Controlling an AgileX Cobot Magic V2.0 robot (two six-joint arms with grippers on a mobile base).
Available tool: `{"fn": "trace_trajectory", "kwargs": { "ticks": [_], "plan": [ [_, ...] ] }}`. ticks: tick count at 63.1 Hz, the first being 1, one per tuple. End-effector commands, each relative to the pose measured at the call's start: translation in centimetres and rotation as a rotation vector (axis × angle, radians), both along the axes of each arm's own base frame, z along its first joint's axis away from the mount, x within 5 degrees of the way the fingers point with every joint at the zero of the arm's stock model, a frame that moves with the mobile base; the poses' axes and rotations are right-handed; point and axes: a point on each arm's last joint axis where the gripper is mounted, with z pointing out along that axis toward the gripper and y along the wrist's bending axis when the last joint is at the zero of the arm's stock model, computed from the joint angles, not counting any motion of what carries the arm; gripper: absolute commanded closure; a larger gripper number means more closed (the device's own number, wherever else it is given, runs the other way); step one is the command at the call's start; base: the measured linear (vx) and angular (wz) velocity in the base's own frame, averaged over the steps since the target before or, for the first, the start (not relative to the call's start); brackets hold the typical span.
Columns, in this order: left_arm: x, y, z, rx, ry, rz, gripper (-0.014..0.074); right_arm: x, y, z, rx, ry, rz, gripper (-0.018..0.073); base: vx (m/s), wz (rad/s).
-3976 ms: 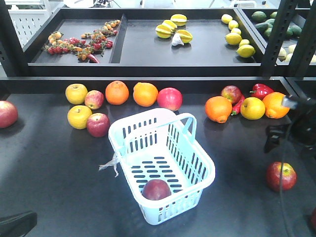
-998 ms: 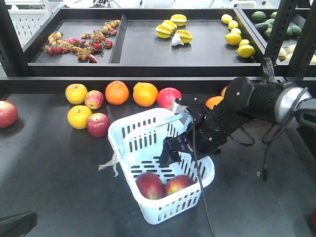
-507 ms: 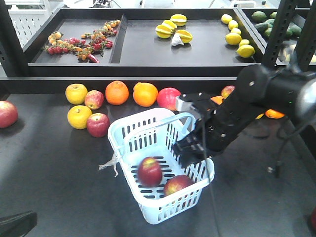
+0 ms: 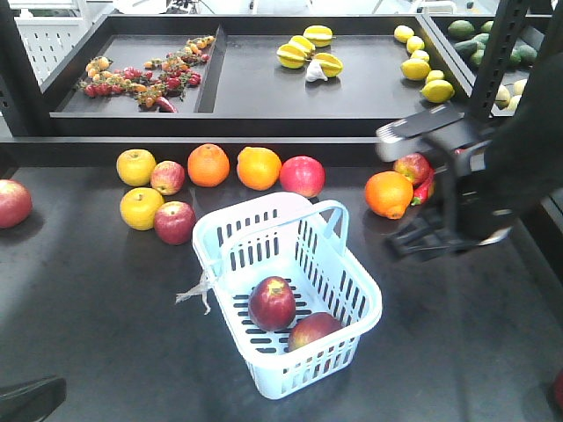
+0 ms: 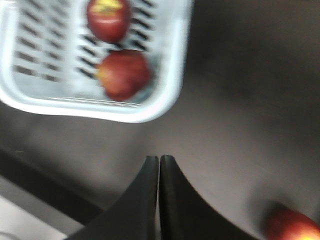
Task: Pick three apples into basket with both arms
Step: 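Withdraw the right gripper and grasp the third red apple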
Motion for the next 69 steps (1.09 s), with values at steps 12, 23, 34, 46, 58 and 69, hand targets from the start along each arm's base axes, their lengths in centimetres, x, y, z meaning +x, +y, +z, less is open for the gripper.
{"fn": "trace_trajectory", "kwargs": {
  "ticks": [12, 23, 34, 46, 58, 69],
  "plan": [
    [0.4, 0.0, 1.1, -0.045, -0.057, 0.032, 0.0603, -3.8, -4.3, 5.7, -0.140, -0.241, -0.205, 0.0568, 0.00, 0.00],
    [0.4, 0.0, 1.1, -0.045, -0.057, 0.032, 0.0603, -4.2, -8.7, 5.4, -0.170, -0.244, -0.405, 0.0567, 0.00, 0.00],
    [0.4, 0.0, 1.1, -0.044, -0.056, 0.031, 0.0603, -4.7, -14.5, 0.8, -0.190, -0.095, -0.581, 0.0565, 0.00, 0.00],
    [0.4, 0.0, 1.1, -0.045, -0.054, 0.030, 0.0603, -4.7, -18.0, -2.2, -0.017, -0.066, -0.693, 0.0553, 0.00, 0.00],
    [0.4, 0.0, 1.1, -0.046, -0.052, 0.030, 0.0603, -3.8, -20.5, -4.3, 0.079, 0.020, -0.745, 0.0399, 0.00, 0.00],
    [0.4, 0.0, 1.1, -0.046, -0.051, 0.030, 0.0603, -2.5, -21.2, -6.6, 0.073, 0.112, -0.732, 0.0076, 0.00, 0.00]
  ]
}}
